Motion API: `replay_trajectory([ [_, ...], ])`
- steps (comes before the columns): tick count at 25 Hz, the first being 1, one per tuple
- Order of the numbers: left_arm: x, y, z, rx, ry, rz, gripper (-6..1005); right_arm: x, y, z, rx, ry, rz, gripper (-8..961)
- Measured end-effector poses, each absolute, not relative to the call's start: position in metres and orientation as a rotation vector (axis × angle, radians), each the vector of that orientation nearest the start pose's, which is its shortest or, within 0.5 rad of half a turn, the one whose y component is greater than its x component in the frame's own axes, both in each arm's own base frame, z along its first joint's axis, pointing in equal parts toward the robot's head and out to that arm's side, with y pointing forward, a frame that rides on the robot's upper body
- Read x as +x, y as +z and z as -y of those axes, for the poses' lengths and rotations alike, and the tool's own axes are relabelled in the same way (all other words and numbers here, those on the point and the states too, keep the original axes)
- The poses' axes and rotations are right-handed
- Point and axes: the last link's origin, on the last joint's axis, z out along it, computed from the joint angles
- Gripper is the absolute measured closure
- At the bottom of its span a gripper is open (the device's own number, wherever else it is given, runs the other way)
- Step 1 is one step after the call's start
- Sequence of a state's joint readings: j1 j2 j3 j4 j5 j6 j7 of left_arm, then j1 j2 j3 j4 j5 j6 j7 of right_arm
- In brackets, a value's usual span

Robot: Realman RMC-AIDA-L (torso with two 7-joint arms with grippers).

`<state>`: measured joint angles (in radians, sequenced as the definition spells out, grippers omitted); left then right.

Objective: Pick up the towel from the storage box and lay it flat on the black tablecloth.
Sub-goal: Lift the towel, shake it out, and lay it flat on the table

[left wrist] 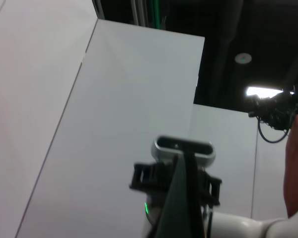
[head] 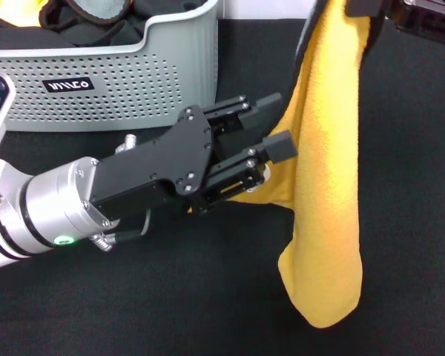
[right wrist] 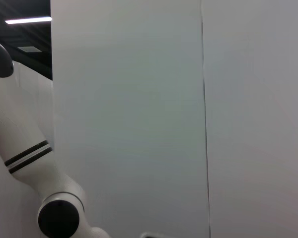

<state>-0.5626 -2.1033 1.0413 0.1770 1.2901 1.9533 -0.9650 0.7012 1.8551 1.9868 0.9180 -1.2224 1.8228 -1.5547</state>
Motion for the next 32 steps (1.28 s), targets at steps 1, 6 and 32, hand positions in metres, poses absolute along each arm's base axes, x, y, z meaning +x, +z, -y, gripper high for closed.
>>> replay_trajectory([
  [1, -0.196, -0.033, -0.265, -2.557, -1.738, 0.337, 549, 0.094, 0.099, -0.348, -2.964, 1.282, 0.161, 911],
  [6, -0.200, -0.034, -0.264, -2.511, -1.737, 0.366, 552, 0.087, 0.102, -0.350, -2.958, 1.300, 0.182, 908],
  [32, -0.228, -0.047, -0.272, -2.407, -1.494, 0.471, 608, 0.073, 0.150, -0.345, -2.833, 1.350, 0.319, 891],
])
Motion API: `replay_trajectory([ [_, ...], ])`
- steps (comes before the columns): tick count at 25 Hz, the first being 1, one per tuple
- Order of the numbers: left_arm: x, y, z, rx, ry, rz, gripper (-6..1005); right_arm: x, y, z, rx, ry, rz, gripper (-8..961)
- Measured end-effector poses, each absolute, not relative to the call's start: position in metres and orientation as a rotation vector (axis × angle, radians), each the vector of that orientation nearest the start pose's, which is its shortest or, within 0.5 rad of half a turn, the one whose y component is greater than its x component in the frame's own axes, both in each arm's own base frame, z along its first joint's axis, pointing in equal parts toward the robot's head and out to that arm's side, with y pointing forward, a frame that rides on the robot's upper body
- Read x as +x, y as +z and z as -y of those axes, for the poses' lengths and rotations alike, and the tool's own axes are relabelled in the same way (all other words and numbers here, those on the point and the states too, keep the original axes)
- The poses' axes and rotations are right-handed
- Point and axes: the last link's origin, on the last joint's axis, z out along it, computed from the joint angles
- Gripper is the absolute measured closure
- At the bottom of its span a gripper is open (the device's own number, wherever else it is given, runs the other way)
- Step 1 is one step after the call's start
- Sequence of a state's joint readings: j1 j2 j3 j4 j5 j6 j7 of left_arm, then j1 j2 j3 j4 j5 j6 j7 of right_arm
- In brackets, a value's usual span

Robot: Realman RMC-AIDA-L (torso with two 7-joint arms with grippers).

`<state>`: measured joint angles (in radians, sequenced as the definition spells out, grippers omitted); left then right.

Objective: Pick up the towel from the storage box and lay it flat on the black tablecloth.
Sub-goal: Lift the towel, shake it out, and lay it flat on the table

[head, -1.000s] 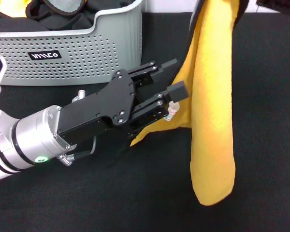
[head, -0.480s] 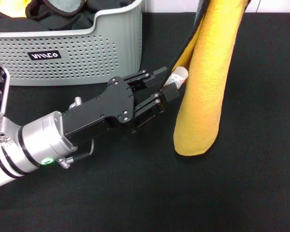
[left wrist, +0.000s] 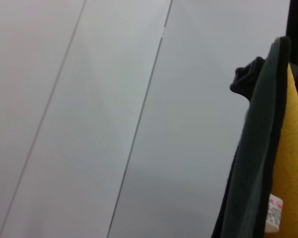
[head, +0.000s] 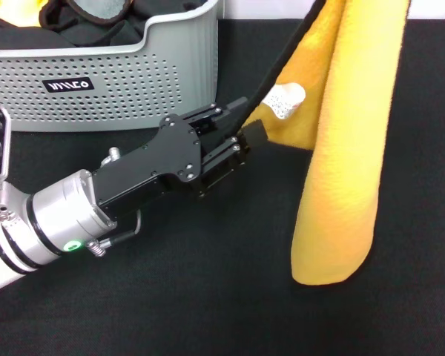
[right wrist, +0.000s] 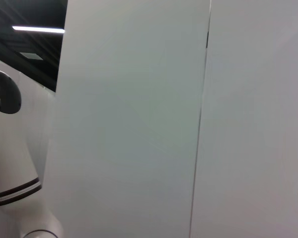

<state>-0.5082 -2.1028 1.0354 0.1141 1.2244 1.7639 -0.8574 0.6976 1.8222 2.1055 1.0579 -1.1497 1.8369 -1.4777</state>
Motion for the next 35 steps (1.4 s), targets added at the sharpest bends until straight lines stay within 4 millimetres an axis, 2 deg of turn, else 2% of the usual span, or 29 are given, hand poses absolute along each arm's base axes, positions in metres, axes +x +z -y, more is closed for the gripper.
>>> replay_trajectory([
  [8, -0.233, -0.045, -0.272, -2.391, -1.479, 0.479, 609, 0.083, 0.161, -0.343, -2.780, 1.358, 0.299, 887],
  [21, -0.233, -0.050, -0.276, -2.413, -1.429, 0.483, 642, 0.079, 0.164, -0.341, -2.764, 1.378, 0.334, 879],
  [26, -0.236, -0.046, -0.278, -2.370, -1.429, 0.479, 840, 0.079, 0.164, -0.340, -2.763, 1.380, 0.332, 875],
  [30, -0.237, -0.039, -0.275, -2.324, -1.468, 0.470, 937, 0.086, 0.163, -0.338, -2.758, 1.377, 0.302, 873],
  [32, -0.236, -0.031, -0.269, -2.319, -1.522, 0.423, 986, 0.090, 0.160, -0.336, -2.763, 1.382, 0.268, 872],
  [33, -0.237, -0.020, -0.258, -2.323, -1.581, 0.350, 986, 0.093, 0.154, -0.334, -2.778, 1.380, 0.226, 871],
  [35, -0.239, -0.013, -0.250, -2.323, -1.609, 0.311, 986, 0.095, 0.150, -0.332, -2.787, 1.374, 0.202, 870],
])
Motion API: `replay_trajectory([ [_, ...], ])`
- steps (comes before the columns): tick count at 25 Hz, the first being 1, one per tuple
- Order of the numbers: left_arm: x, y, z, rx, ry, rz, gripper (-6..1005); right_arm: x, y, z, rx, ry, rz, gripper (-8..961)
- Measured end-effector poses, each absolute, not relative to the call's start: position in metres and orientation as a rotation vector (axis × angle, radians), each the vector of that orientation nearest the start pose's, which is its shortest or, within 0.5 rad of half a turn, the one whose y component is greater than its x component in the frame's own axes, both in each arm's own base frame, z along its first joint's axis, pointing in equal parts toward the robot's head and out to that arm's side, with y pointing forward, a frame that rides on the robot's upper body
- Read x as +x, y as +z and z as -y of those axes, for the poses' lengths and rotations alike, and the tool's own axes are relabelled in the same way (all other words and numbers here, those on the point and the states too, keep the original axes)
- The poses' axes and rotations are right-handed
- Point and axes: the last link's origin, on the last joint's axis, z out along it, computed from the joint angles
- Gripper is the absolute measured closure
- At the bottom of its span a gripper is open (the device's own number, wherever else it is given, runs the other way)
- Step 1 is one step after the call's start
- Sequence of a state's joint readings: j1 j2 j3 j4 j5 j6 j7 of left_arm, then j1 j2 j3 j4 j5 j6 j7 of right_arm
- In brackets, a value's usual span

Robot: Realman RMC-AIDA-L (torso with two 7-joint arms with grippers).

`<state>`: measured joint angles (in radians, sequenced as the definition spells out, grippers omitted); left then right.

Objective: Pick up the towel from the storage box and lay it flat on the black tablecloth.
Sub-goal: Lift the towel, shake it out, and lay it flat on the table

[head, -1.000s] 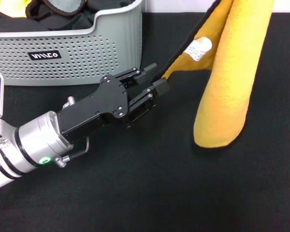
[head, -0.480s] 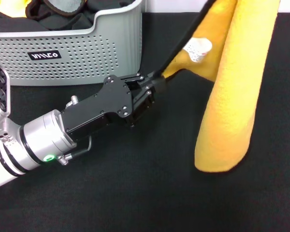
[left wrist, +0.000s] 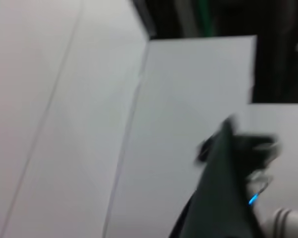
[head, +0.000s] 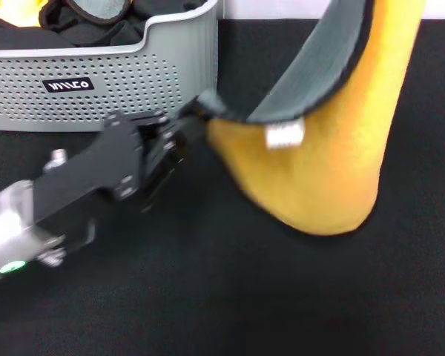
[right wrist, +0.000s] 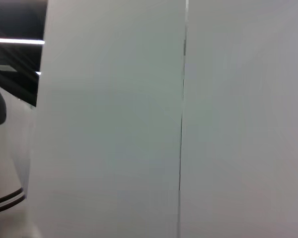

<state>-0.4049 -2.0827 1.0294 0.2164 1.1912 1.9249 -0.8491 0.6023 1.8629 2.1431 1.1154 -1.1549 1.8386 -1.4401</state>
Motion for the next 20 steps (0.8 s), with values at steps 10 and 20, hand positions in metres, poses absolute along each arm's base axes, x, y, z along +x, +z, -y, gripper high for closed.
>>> replay_trajectory([
  [10, -0.269, 0.039, -0.191, -2.309, -1.600, 0.271, 986, 0.112, 0.107, -0.259, -2.901, 1.201, 0.100, 864],
  [20, -0.274, 0.064, -0.119, -2.283, -1.587, 0.249, 985, 0.147, 0.090, -0.200, -2.960, 1.280, 0.016, 858],
])
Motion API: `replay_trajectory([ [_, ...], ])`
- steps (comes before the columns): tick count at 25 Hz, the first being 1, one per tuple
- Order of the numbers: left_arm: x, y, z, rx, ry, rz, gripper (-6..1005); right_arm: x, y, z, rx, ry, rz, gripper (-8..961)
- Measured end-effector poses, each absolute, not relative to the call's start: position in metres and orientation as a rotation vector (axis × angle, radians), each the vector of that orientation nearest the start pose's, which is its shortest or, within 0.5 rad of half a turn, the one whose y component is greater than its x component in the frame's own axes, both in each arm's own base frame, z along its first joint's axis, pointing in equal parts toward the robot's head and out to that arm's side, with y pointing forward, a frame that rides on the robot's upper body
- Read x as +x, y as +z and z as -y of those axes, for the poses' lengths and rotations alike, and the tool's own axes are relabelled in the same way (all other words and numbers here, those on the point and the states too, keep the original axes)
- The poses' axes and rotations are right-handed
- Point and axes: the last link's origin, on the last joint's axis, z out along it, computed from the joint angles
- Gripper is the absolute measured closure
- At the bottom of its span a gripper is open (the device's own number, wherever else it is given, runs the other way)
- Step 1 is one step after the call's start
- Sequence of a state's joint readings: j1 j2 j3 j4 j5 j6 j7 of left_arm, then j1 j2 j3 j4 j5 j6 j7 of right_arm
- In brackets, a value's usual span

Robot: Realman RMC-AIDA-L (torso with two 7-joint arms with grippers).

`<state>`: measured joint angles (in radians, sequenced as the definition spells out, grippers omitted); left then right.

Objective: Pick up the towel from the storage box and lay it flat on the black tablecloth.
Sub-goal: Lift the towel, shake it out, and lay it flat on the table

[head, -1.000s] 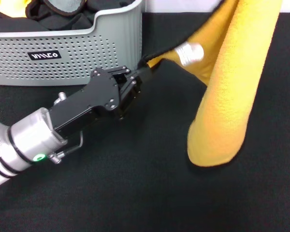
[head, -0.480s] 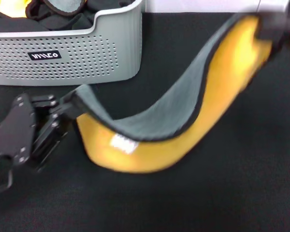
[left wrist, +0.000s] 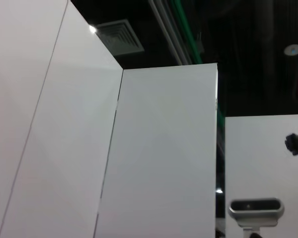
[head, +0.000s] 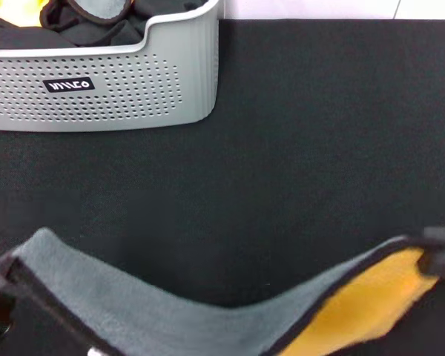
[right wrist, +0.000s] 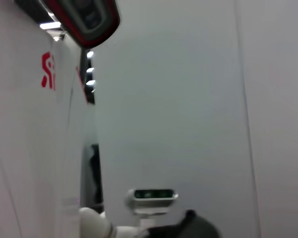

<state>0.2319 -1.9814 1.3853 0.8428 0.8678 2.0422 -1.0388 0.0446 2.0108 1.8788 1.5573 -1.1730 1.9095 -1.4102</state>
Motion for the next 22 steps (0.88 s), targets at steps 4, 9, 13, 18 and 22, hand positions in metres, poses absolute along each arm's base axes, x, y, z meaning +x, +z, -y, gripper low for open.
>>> replay_trajectory([
  [4, -0.286, 0.053, -0.128, -2.257, -1.547, 0.304, 985, 0.191, 0.085, -0.210, -2.815, 1.324, -0.176, 855],
  [9, -0.296, 0.023, -0.177, -2.271, -1.534, 0.431, 985, 0.247, 0.065, -0.252, -2.639, 1.374, -0.479, 852],
  [13, -0.283, -0.026, -0.219, -2.383, -1.391, 0.520, 985, 0.260, 0.036, -0.279, -2.611, 1.304, -0.562, 850],
  [18, -0.267, -0.049, -0.247, -2.398, -1.300, 0.481, 985, 0.261, 0.008, -0.303, -2.578, 1.122, -0.605, 846],
  [22, -0.267, -0.054, -0.264, -2.351, -1.208, 0.474, 985, 0.267, -0.002, -0.322, -2.529, 0.987, -0.648, 844],
])
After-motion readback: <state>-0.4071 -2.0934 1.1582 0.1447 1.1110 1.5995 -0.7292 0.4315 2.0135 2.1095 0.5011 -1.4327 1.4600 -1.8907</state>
